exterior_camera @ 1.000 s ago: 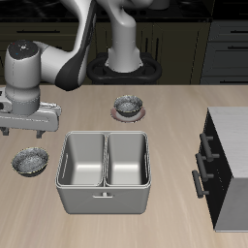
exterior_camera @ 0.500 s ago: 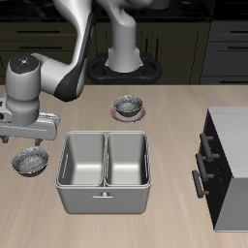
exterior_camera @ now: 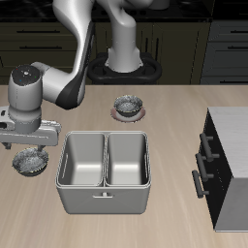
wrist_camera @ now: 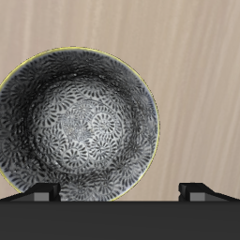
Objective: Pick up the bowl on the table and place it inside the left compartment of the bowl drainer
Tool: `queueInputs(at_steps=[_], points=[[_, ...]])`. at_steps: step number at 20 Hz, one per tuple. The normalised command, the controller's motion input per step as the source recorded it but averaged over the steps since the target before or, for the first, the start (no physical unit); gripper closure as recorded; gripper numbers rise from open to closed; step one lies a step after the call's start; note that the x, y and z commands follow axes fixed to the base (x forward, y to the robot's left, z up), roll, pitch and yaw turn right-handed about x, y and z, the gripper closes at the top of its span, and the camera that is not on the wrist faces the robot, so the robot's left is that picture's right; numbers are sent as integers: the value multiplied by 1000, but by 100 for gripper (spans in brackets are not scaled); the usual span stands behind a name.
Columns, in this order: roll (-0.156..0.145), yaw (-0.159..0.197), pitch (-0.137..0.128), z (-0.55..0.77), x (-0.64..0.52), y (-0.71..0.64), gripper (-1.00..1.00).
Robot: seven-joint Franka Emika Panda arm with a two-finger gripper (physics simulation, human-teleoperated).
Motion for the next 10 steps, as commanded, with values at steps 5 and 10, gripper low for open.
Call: queueInputs(at_steps=[5, 10], points=[[-19, -37, 2, -159, 4, -50, -100], [-31, -96, 8, -171, 7, -134, -100]])
